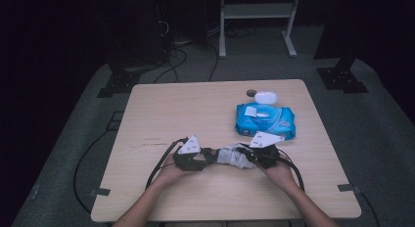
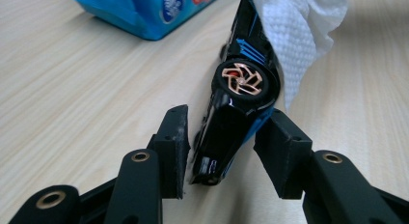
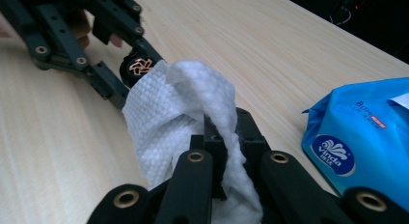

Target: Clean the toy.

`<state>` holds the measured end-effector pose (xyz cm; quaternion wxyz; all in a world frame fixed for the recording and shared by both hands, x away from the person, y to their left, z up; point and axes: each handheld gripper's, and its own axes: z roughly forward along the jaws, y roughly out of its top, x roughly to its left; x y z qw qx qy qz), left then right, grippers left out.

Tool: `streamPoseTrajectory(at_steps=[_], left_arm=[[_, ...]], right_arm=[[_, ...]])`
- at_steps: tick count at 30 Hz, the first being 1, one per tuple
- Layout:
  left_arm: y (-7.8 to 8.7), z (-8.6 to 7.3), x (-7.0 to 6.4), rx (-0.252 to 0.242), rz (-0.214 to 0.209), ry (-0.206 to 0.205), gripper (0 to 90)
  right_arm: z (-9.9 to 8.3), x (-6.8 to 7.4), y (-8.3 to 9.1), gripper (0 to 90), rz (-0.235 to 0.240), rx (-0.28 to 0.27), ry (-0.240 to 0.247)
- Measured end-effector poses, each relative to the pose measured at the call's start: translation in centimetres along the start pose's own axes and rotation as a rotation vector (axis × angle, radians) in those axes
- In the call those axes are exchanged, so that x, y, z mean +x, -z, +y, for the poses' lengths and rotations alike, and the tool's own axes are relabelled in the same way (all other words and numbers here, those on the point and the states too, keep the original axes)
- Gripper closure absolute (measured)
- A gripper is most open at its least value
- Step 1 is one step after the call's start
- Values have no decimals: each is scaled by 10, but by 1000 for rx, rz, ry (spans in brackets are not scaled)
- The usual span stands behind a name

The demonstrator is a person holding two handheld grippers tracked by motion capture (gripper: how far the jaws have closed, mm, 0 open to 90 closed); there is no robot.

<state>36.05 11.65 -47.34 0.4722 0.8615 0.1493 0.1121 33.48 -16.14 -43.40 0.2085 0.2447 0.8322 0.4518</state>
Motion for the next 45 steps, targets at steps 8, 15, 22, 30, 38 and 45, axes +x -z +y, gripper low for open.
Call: streamPoseTrajectory(at_steps=[8,15,22,30,38,45], left_arm=[[-5,0,-6,34,-21,-26,485],[-4,-1,-12,48,-28,-98,361],[-2,-2,-16,54,-34,-148,300],[-2,0,-16,30,-4,-145,198],[-2,-2,-12,24,0,-116,181],[-3,-2,-11,22,2,-110,176]], right_arm=[[-6,11,9,857,19,1,32],[-15,14,10,856,53,40,5],[-18,13,5,855,77,111,-10],[17,6,5,855,157,95,-112],[28,-8,-42,697,154,186,-139],[27,-19,-29,419,125,152,-141]])
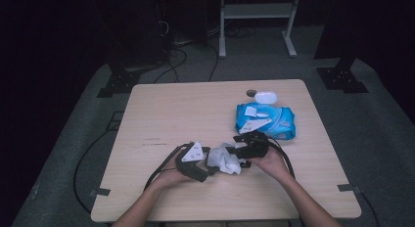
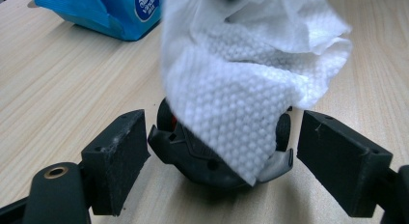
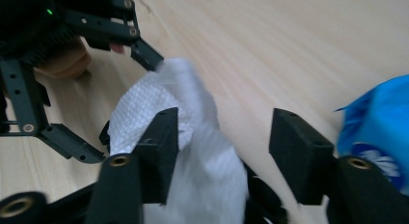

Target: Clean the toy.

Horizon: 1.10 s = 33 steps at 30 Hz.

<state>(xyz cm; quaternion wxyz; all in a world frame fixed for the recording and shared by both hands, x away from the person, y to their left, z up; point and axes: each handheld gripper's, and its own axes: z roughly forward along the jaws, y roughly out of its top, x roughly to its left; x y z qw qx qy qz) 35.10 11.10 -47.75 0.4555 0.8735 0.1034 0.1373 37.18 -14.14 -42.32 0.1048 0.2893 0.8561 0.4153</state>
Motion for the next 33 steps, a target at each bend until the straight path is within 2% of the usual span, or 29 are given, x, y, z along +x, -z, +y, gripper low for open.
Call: streamPoseTrajectory(at_steps=[3,5,8,11,13,16,18,20,28,30,32,33], left_arm=[[0,0,-1,2,5,-4,176],[0,0,0,2,5,1,178],[-1,0,1,6,4,4,186],[-1,0,1,4,-1,5,190],[-1,-1,2,4,-2,9,190],[-2,-1,3,2,0,30,170],[-2,-1,4,10,3,41,143],[-3,-1,5,25,-1,53,111],[-11,2,5,77,-7,49,119],[-14,3,4,111,1,25,136],[-15,4,2,109,-1,5,202],[-14,4,2,108,0,-2,203]], right_arm=[[1,4,15,414,-34,-49,46],[1,9,19,461,-33,-70,84],[0,19,11,467,-11,-46,140],[-3,30,-5,474,-40,-3,189],[-4,30,-14,498,-46,23,198],[-10,31,-21,549,-38,30,212],[-15,34,-24,574,-51,23,244],[-17,35,-24,595,-48,6,245],[-25,37,-23,703,-40,-38,208],[-25,35,-23,739,-35,-42,199],[-25,35,-22,781,-26,-40,181],[-25,36,-22,799,-30,-39,188]])
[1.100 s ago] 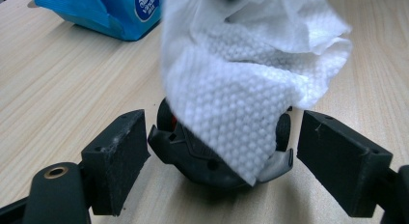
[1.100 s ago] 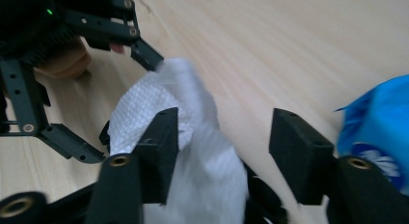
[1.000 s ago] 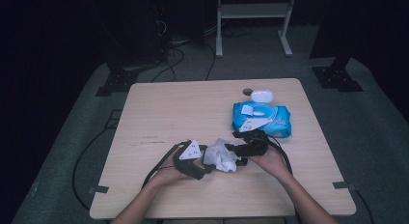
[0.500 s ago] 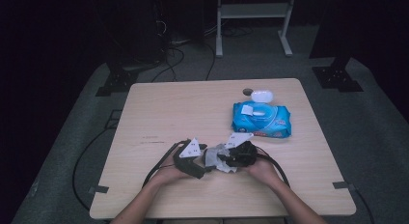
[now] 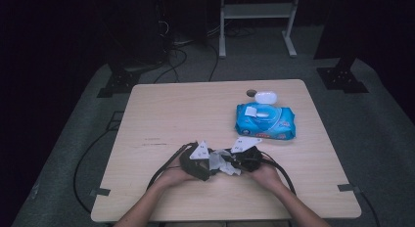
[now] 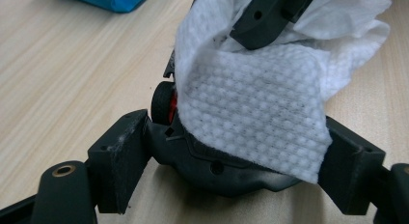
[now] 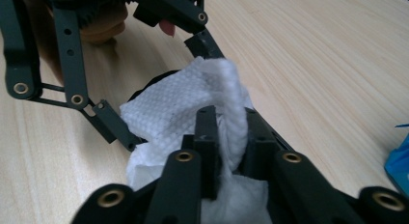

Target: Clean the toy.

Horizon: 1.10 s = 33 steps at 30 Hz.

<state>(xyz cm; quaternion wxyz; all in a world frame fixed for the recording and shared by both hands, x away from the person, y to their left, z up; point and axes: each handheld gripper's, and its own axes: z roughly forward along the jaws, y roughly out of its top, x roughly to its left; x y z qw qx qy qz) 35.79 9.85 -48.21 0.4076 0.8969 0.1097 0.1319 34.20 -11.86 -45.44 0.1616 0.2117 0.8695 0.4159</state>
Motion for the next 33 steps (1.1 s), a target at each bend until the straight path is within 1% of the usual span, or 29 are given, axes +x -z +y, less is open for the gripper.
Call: streamPoseTrajectory(at_steps=[4,6,7,8,10,11,12,13,14,17,18,19,20,21,22,24,26,27,29,30,32,33], left_arm=[[1,0,0,-6,-2,-4,207],[1,0,0,-12,-5,5,208],[2,0,-1,-18,-6,6,208],[2,0,-1,-25,-7,4,209],[4,1,0,-38,-24,12,229],[4,1,-1,-35,-14,9,236],[3,1,-1,-32,-12,4,235],[3,0,-1,-28,-12,3,235],[3,0,-1,-30,-14,8,235],[3,0,-1,-27,-8,-4,237],[3,0,-1,-24,-9,-8,237],[3,0,-1,-26,-9,-6,237],[3,0,-1,-27,-10,-4,237],[3,0,-1,-28,-11,-1,237],[3,0,-1,-29,-12,1,237],[2,0,-1,-28,-7,4,236],[2,0,-1,-26,-3,0,236],[2,0,-1,-26,-3,0,237],[3,1,-1,-30,-1,-2,237],[3,1,-1,-36,-3,-3,238],[3,1,0,-41,-14,14,238],[3,1,1,-42,-16,14,238]], right_arm=[[0,-4,2,830,20,9,-10],[-2,-9,6,833,-6,19,-28],[-2,-12,8,834,-25,24,-28],[-4,-17,11,838,-55,33,-39],[-7,-25,16,841,-98,47,-69],[-8,-27,18,840,-112,48,-79],[-9,-28,18,835,-113,47,-88],[-9,-28,19,817,-96,40,-108],[-9,-28,19,793,-88,37,-109],[-5,-25,21,671,-88,26,-101],[-3,-25,23,647,-94,13,-96],[-2,-24,26,614,-96,10,-87],[0,-22,28,571,-109,8,-74],[1,-21,32,564,-128,-3,-59],[2,-19,35,563,-130,-16,-45],[2,-16,37,560,-117,-38,-30],[1,-14,33,558,-94,-25,-35],[1,-13,28,559,-86,-6,-27],[0,-11,20,568,-91,24,-21],[0,-10,16,568,-90,33,-25],[0,-11,9,570,-85,44,-32],[1,-12,6,585,-87,38,-40]])
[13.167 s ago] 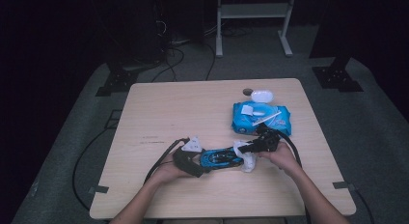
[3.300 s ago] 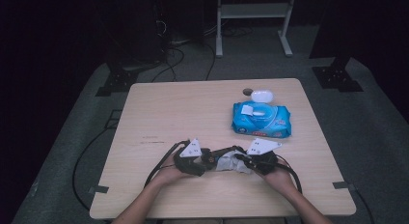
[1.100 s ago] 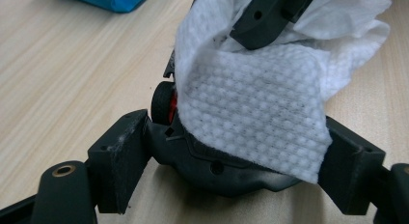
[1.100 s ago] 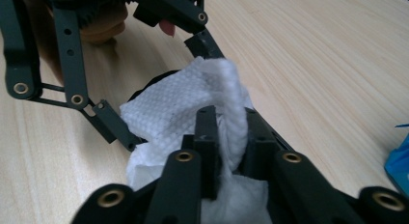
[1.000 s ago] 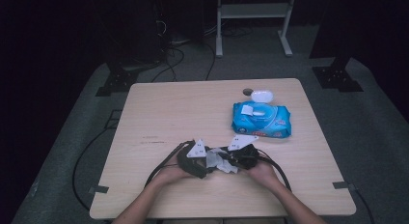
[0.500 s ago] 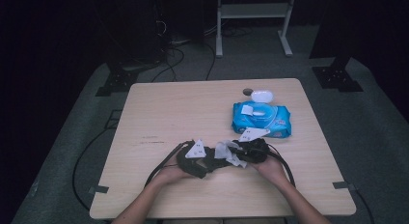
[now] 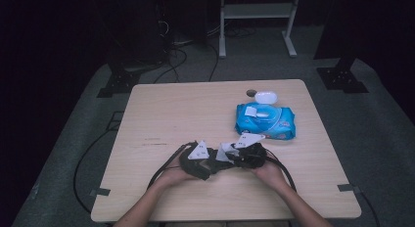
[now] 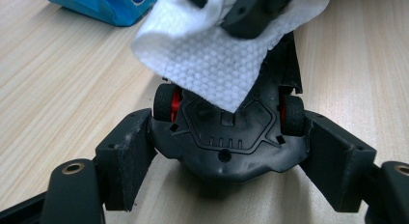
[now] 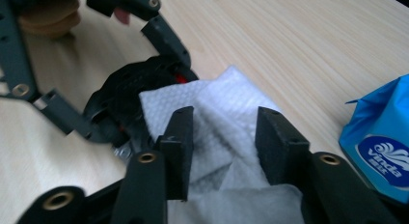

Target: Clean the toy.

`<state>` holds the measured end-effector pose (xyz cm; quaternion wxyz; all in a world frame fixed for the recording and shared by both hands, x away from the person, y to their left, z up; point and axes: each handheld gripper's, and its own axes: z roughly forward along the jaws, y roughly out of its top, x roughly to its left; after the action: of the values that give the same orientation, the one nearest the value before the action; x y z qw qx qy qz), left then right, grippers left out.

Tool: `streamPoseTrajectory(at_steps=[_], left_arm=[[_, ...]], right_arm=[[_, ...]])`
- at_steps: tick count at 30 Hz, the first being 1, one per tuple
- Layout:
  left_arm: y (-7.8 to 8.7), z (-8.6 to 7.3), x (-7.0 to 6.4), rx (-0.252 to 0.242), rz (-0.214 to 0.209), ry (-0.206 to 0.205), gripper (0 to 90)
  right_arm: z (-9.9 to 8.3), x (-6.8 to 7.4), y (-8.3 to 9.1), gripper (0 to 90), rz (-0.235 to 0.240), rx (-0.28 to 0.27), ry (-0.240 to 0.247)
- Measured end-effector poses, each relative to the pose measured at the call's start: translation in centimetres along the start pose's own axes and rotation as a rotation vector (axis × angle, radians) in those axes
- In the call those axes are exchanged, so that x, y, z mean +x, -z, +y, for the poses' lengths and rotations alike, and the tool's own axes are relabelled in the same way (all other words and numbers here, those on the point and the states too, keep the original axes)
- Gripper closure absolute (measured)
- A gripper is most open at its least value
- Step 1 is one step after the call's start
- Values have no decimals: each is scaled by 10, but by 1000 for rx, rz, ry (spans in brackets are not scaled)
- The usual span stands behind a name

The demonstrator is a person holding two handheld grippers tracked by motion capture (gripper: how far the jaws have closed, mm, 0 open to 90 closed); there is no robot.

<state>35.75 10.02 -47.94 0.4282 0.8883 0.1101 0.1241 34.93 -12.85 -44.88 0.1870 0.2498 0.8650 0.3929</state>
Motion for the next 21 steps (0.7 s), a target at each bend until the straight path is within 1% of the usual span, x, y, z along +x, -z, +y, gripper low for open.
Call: streamPoseTrajectory(at_steps=[2,5,7,9,11,13,15,16,17,18,20,21], left_arm=[[1,0,2,-2,-2,12,237],[1,-1,2,-3,-5,11,237],[0,0,0,-2,-6,1,237],[0,0,-1,7,1,-14,238],[0,0,-1,4,0,-8,238],[0,0,-1,7,3,-13,238],[0,0,-1,8,3,-13,238],[0,0,-2,12,6,-18,238],[0,0,-2,16,8,-24,238],[0,-1,-2,19,9,-26,238],[0,-1,-2,27,11,-31,239],[0,-1,-3,19,12,-25,238]], right_arm=[[0,-2,-3,620,4,-12,-28],[-4,-9,-3,796,-11,-33,-53],[-5,-10,-1,843,-12,-26,-60],[-4,-8,1,869,-18,-22,-55],[-2,-3,0,872,11,-24,-52],[1,7,-3,873,49,-27,-37],[5,17,-8,873,113,-35,-26],[8,26,-12,872,141,-39,-8],[9,32,-14,872,155,-40,6],[11,36,-16,872,180,-37,21],[11,40,-18,873,172,-27,44],[11,38,-17,873,172,-20,45]])
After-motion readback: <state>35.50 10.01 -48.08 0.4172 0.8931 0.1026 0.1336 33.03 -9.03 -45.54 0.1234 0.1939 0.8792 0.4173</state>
